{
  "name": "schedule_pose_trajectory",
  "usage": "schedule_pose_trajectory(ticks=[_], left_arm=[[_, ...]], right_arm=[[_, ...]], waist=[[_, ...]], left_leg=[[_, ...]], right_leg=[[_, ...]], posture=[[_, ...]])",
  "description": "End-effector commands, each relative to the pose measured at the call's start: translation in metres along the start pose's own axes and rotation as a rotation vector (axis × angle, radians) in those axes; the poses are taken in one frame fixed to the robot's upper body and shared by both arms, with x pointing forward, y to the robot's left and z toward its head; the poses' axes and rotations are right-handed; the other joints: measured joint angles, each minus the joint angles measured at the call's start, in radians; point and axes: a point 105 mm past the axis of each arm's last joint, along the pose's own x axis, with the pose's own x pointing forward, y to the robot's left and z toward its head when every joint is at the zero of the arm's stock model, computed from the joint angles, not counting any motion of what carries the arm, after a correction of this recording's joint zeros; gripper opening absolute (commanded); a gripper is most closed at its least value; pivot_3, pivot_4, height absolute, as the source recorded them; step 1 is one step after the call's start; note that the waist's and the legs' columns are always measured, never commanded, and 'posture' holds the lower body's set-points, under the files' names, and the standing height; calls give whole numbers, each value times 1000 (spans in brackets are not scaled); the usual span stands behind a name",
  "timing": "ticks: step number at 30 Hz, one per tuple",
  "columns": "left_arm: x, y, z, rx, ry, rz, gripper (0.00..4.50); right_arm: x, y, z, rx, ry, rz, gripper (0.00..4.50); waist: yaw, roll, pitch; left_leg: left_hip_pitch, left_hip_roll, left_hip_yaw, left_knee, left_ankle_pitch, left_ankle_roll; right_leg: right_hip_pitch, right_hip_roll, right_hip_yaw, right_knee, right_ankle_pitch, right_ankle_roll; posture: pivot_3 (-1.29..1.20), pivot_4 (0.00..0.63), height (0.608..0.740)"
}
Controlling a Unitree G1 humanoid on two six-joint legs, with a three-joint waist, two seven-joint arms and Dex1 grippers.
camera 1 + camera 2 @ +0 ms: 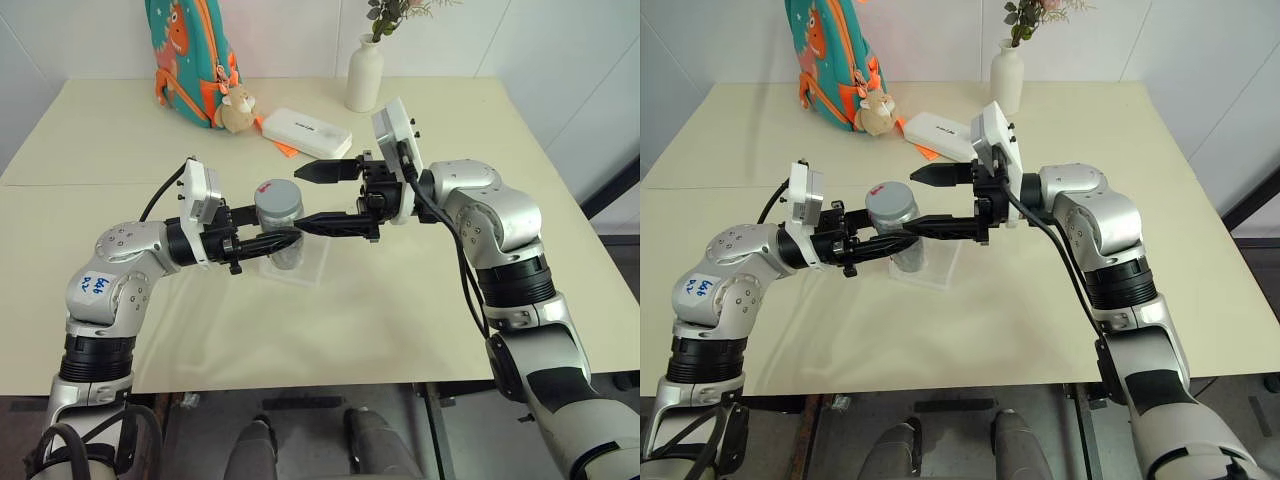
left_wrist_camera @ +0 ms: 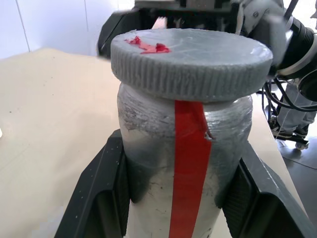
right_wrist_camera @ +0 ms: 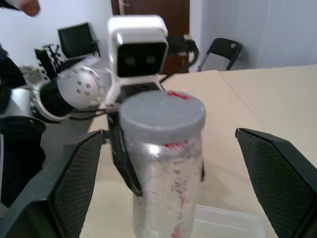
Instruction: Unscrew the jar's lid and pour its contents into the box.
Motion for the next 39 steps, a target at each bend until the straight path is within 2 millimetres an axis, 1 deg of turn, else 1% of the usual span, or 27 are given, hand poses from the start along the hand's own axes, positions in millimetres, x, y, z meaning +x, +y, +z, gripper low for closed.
schedule_pose_trajectory(ticks=[1, 5, 10, 15, 20, 26, 39], left_arm=[[-1, -3, 13, 65, -14, -17, 1951], [-1, -3, 16, 68, -17, -16, 1951], [0, -1, 17, 60, -25, -14, 1951], [0, 2, 19, 63, -30, -8, 1951], [3, 0, 18, 57, -29, -19, 1951], [4, -1, 17, 54, -33, -19, 1951], [4, 0, 18, 49, -54, -15, 1951]], right_arm=[[6, 7, 26, -52, -76, 33, 4485], [15, 5, 28, -49, -68, 26, 4485], [32, -3, 27, -44, -51, -1, 4485], [46, -5, 26, -47, -52, -3, 4485], [54, -3, 24, -48, -50, 9, 4485], [49, -10, 27, -51, -60, -14, 4485], [32, -16, 20, -40, -23, -21, 4485]], waist=[[0, 0, 0], [-2, 0, 0], [-1, 0, 0], [-1, 0, 0], [-1, 0, 0], [-1, 0, 0], [-1, 0, 0]], left_leg=[[0, 0, 0, 0, 0, 0], [0, 0, 0, 0, 0, 0], [0, 0, 0, 0, 0, 0], [0, 0, 0, 0, 0, 0], [0, 0, 0, 0, 0, 0], [0, 0, 0, 0, 0, 0], [0, 0, 0, 0, 0, 0]], right_leg=[[0, 0, 0, 0, 0, 0], [0, 0, 0, 1, 0, 0], [0, 0, 0, 1, 0, 0], [0, 0, 0, 1, 0, 0], [-1, 0, 0, 1, 0, 0], [-1, 0, 0, 1, 0, 0], [-1, 0, 0, 1, 0, 0]], posture=[[0, 150, 740], [0, 150, 740], [0, 150, 740], [0, 150, 740], [0, 150, 740], [0, 150, 740], [0, 150, 740]])
